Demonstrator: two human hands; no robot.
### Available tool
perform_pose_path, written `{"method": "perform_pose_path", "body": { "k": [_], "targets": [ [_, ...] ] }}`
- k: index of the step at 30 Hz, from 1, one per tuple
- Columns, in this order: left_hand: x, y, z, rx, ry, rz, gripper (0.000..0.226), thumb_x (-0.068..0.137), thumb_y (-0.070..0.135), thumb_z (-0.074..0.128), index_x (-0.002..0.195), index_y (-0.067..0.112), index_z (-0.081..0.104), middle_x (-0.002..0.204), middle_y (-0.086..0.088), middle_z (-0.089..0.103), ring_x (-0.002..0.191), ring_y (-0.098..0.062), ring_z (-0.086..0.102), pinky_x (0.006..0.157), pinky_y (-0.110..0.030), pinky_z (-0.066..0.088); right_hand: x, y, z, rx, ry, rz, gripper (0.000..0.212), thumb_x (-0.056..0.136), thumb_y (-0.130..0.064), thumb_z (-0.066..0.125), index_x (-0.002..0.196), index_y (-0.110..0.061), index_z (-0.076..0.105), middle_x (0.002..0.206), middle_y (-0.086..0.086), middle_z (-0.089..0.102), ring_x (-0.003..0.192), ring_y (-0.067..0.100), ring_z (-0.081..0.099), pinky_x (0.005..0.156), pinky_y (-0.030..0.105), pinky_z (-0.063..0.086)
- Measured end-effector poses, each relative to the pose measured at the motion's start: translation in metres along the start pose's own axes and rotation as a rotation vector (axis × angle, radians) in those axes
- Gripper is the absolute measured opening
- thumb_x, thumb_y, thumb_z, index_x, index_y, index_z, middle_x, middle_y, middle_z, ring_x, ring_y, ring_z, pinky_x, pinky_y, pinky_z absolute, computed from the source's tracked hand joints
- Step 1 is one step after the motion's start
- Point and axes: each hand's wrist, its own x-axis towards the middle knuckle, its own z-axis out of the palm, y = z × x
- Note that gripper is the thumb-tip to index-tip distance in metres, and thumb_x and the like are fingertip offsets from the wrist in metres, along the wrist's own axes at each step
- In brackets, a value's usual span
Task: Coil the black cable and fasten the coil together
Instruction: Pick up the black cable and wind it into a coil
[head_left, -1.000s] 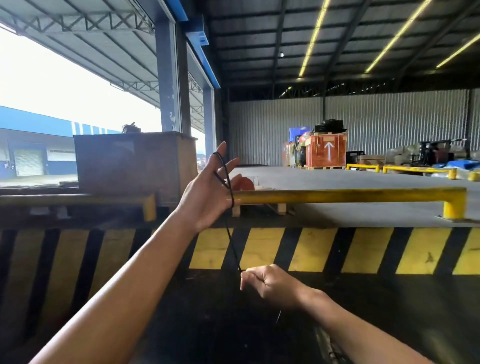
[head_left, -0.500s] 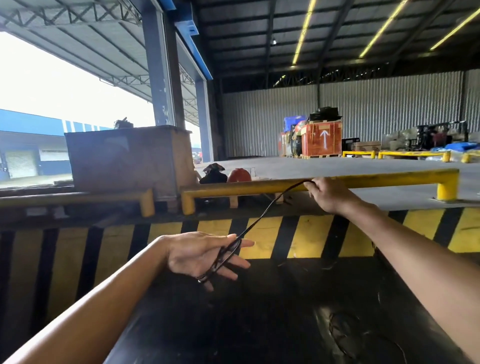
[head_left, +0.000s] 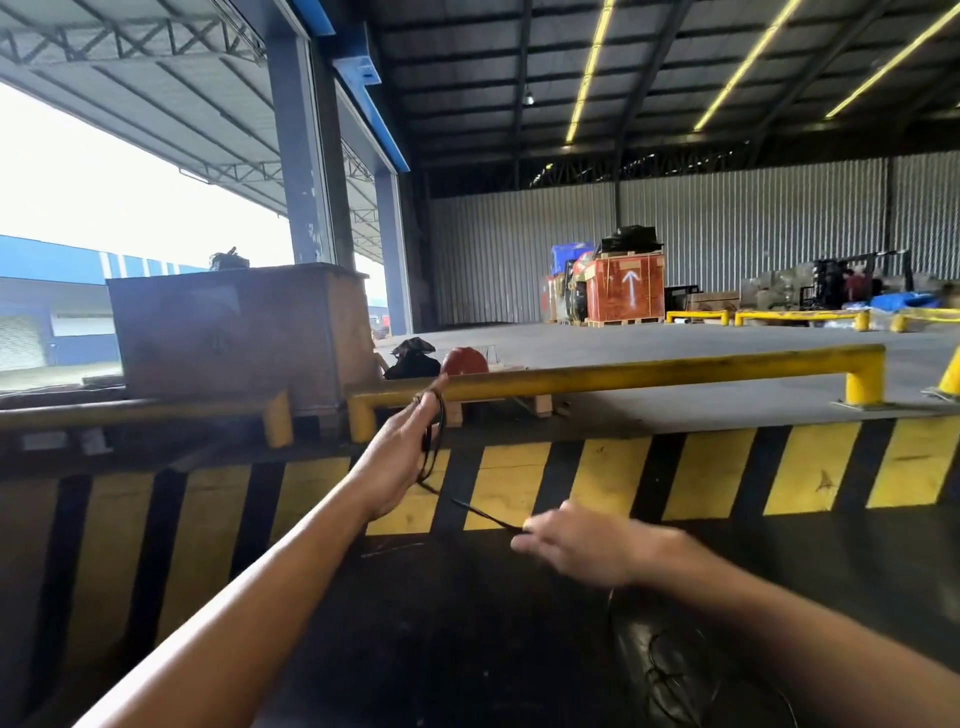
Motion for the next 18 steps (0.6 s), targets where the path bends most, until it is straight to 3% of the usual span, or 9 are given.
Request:
{"method": "perform_pose_path", "body": {
  "k": [2,3,5,8,11,13,14,16,18],
  "targets": [
    [-0.002,-0.016,-0.011,0.608,-0.087,-0.027,0.047,0.101,0.043,0.023,0.146,0.035,0.031,0.155,0.003,0.029,0.145,-0.018,0.024,0.111,-0.032,0.018,-0.007,0.009,-0.039,-0.054,0.122,-0.06,0.032,0.093,-0.045,0.044,0.086,-0.019,0.062,0.083,0.0,0.063,0.079,0.015,0.061,0.076,0.035,0.051],
    [-0.005,-0.023,-0.012,0.802,-0.164,-0.047,0.048,0.101,0.042,0.022,0.147,0.031,0.029,0.156,0.001,0.029,0.144,-0.017,0.025,0.11,-0.027,0.019,-0.008,0.014,-0.056,-0.062,0.209,-0.071,0.031,0.092,-0.042,0.049,0.082,-0.017,0.064,0.081,0.001,0.064,0.076,0.015,0.061,0.072,0.033,0.049],
    [-0.015,-0.032,-0.004,0.853,-0.292,-0.168,0.05,0.1,0.046,0.025,0.146,0.027,0.033,0.151,0.001,0.036,0.14,-0.018,0.033,0.106,-0.025,0.023,-0.006,0.028,-0.084,-0.055,0.364,-0.072,0.03,0.089,-0.036,0.057,0.078,-0.011,0.068,0.076,0.003,0.066,0.072,0.016,0.06,0.067,0.031,0.047],
    [-0.024,-0.03,0.015,0.437,-0.551,-0.361,0.051,0.083,0.069,0.039,0.127,0.048,0.053,0.139,-0.001,0.051,0.118,-0.023,0.05,0.097,-0.038,0.033,0.008,0.045,-0.09,-0.045,0.55,-0.05,0.028,0.087,-0.033,0.061,0.08,-0.007,0.069,0.074,0.007,0.067,0.07,0.021,0.061,0.064,0.036,0.049],
    [-0.027,-0.012,0.027,-0.053,-0.767,-0.378,0.042,0.092,0.054,0.033,0.129,0.046,0.051,0.145,0.002,0.049,0.125,-0.024,0.053,0.094,-0.046,0.044,0.019,0.053,-0.065,0.06,0.697,0.013,0.039,0.086,-0.049,0.052,0.077,-0.014,0.066,0.071,0.006,0.066,0.067,0.02,0.061,0.064,0.038,0.049],
    [-0.026,0.011,0.034,-0.402,-0.808,-0.287,0.046,0.094,0.048,0.033,0.138,0.038,0.046,0.144,-0.002,0.05,0.121,-0.028,0.056,0.091,-0.052,0.05,0.021,0.05,-0.034,0.163,0.645,0.039,0.056,0.082,-0.068,0.036,0.076,-0.019,0.064,0.071,0.007,0.066,0.064,0.02,0.061,0.064,0.04,0.05],
    [-0.022,0.021,0.036,-0.548,-0.772,-0.217,0.048,0.094,0.047,0.034,0.139,0.036,0.044,0.143,-0.003,0.051,0.118,-0.029,0.058,0.089,-0.055,0.05,0.021,0.046,-0.016,0.223,0.579,0.033,0.059,0.083,-0.069,0.031,0.076,-0.02,0.063,0.069,0.007,0.064,0.061,0.019,0.058,0.062,0.039,0.048],
    [-0.012,0.04,0.036,-0.702,-0.538,-0.042,0.046,0.095,0.046,0.033,0.138,0.035,0.046,0.142,-0.003,0.05,0.115,-0.03,0.056,0.083,-0.057,0.052,0.018,0.028,0.018,0.313,0.424,-0.02,0.047,0.093,-0.053,0.034,0.076,-0.019,0.06,0.062,0.0,0.055,0.054,0.009,0.05,0.058,0.031,0.042],
    [0.002,0.046,0.032,-0.577,-0.232,0.109,0.042,0.097,0.045,0.031,0.135,0.038,0.047,0.145,0.001,0.046,0.124,-0.028,0.051,0.087,-0.06,0.051,0.013,0.007,0.039,0.296,0.275,-0.074,0.037,0.097,-0.042,0.036,0.08,-0.016,0.057,0.062,-0.009,0.05,0.052,0.001,0.045,0.057,0.023,0.038]
  ]
}}
